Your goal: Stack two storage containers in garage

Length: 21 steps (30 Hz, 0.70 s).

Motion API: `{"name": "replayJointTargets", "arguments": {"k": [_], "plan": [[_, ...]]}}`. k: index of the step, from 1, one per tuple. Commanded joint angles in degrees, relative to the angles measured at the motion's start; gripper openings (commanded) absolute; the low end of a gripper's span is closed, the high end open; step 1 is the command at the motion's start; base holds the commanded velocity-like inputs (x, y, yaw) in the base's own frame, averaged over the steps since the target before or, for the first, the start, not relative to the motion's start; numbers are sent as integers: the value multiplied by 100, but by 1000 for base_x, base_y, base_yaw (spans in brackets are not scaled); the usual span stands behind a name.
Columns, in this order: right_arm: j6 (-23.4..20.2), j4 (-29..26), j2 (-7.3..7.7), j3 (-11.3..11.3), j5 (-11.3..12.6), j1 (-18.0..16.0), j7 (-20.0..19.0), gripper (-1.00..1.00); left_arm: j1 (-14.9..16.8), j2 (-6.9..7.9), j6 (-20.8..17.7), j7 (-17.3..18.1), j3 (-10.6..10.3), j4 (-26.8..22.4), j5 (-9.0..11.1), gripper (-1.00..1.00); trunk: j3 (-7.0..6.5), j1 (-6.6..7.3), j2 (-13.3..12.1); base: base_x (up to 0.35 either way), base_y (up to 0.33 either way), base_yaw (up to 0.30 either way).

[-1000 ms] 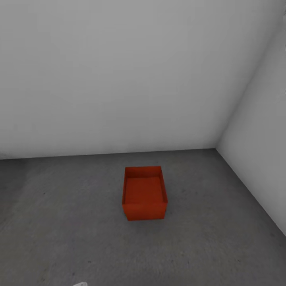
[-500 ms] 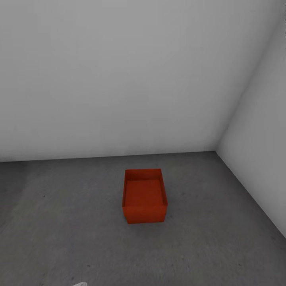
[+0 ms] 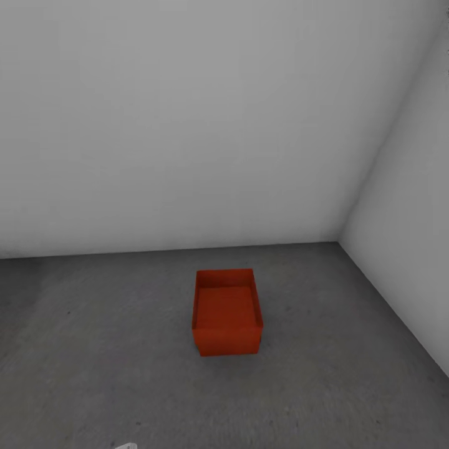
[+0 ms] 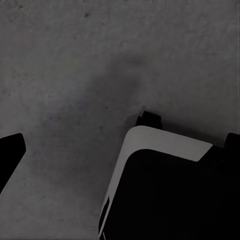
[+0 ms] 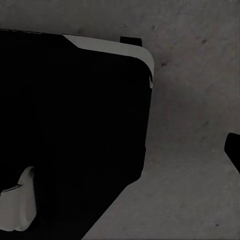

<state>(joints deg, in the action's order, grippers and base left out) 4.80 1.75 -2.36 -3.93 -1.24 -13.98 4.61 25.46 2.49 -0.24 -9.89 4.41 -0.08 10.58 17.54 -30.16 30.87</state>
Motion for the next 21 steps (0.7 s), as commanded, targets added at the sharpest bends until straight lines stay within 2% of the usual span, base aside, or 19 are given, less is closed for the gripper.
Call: {"name": "replayJointTargets", "arguments": {"k": [1, 21], "plan": [[29, 19, -4, -38, -12, -8, 29, 100, 3, -1, -3, -7, 42, -1, 5, 100, -2, -2, 7, 0, 0, 0], [-8, 19, -10, -38, -10, -8, 35, 100, 3, 1, -3, -9, 42, -1, 5, 100, -186, -2, 7, 0, 0, 0]]}}
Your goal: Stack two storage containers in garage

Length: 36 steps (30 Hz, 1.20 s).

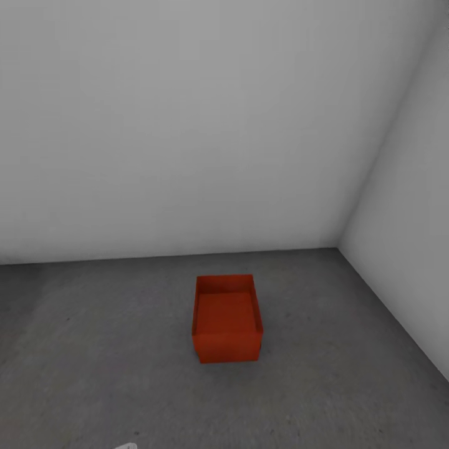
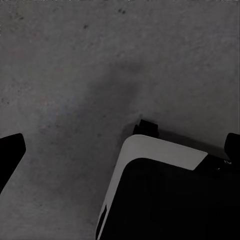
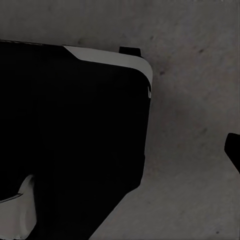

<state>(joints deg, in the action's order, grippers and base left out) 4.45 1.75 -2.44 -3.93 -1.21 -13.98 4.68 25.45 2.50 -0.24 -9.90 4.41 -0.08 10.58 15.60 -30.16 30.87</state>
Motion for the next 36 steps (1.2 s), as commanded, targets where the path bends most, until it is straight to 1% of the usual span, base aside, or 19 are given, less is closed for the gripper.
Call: {"name": "replayJointTargets", "arguments": {"k": [1, 15, 18, 23, 29, 36], "plan": [[28, 19, -2, -38, -14, -8, 27, 100, 3, -1, -3, -7, 42, -1, 5, 100, -1, -2, 7, 0, 0, 0], [84, 19, 14, -26, 9, -8, 32, 100, 3, -2, -3, -7, 42, -1, 5, 100, -130, -2, 7, 0, 0, 0], [98, 19, 23, -18, 81, -8, 30, 100, 3, -2, -3, -6, 42, -1, 5, 100, -158, -2, 7, 0, 0, 0], [107, 19, 29, -12, 313, -8, 25, 100, 3, -2, -3, -5, 42, -1, 5, 100, -204, -2, 7, 0, 0, 0], [134, 19, 15, -10, 373, -8, 25, 100, 3, 0, -3, -10, 42, -1, 5, 100, -260, -2, 7, 0, 0, 0], [240, 19, 45, -10, 384, -8, 24, 100, 3, -2, -3, -4, 42, -1, 5, 100, -324, -2, 7, 0, 0, 0]]}}
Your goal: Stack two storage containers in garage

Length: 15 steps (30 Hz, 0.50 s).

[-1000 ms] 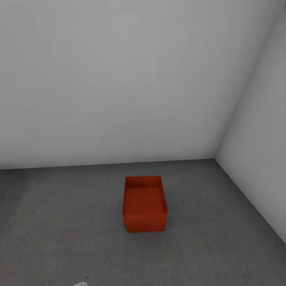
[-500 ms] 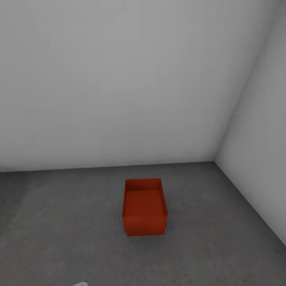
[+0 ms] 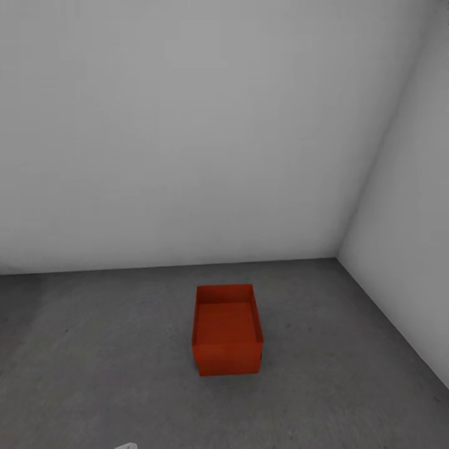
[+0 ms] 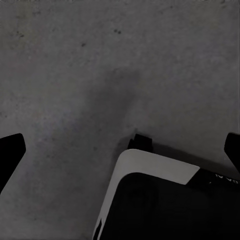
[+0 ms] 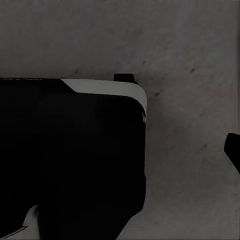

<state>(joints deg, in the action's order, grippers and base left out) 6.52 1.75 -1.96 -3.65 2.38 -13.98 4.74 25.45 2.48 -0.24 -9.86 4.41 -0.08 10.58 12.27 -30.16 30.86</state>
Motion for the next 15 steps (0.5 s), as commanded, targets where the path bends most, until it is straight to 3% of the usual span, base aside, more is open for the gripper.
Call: {"name": "replayJointTargets", "arguments": {"k": [1, 11, 14, 15], "plan": [[37, 19, -1, -38, 25, -8, 19, 100, 4, -1, -3, -8, 42, -1, 5, 100, -1, -2, 8, 0, 0, 0], [50, 19, -7, -38, 24, -8, 14, 100, -3, -33, 13, -5, 46, 4, 3, 100, -93, -2, 8, 0, 0, 0], [51, 19, -26, -39, 25, -8, 13, 100, -176, -34, 21, -1, 49, 10, 13, 100, -121, -2, 8, 0, 0, 0], [51, 19, -30, -39, 25, -8, 12, 100, -360, -25, 25, 5, 50, 9, 10, 100, -130, -2, 8, 0, 0, 0]]}}
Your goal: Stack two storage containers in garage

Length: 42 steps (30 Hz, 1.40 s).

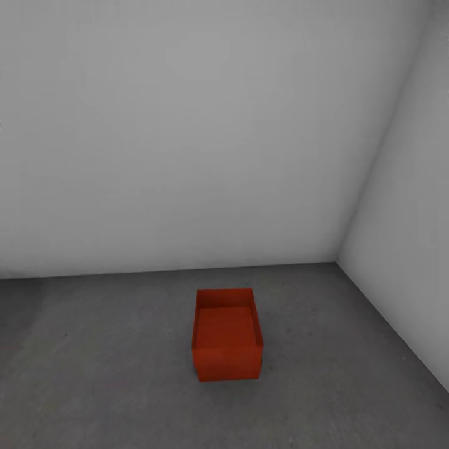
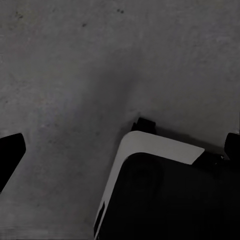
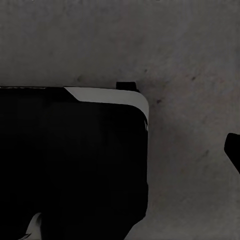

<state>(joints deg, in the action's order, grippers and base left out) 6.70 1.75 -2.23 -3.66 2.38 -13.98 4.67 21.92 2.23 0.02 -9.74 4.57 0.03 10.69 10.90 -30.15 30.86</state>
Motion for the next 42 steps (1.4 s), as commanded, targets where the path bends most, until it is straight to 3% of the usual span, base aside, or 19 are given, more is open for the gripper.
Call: {"name": "replayJointTargets", "arguments": {"k": [1, 4, 11, 24, 31, 42], "plan": [[33, 19, -3, -38, 25, -9, 18, 100, -104, 6, 3, -3, 35, -2, 0, 100, -2, -3, 8, 0, 0, 0], [33, 19, -4, -38, 25, -9, 17, 100, -444, 45, 14, 88, 35, -3, 6, 100, -29, -3, 8, 0, 0, 0], [33, 19, -7, -38, 25, -9, 17, 100, -926, 93, 189, 882, 36, 4, 17, 100, -94, -3, 8, 0, 0, 0], [29, 22, -5, -36, 25, 3, 17, 100, -1003, -31, 346, 1083, 34, 0, 21, 100, -214, -3, 8, 0, 0, 0], [398, 19, 61, -45, -27, 660, 9, 100, -1005, -36, 657, 1086, 25, -18, -20, 100, -278, -3, 8, 0, 0, 0], [441, 19, 61, -47, -39, 720, 8, 100, -1005, -14, 691, 1082, 14, -47, -48, 100, -380, -3, 8, 0, 0, 0]]}}
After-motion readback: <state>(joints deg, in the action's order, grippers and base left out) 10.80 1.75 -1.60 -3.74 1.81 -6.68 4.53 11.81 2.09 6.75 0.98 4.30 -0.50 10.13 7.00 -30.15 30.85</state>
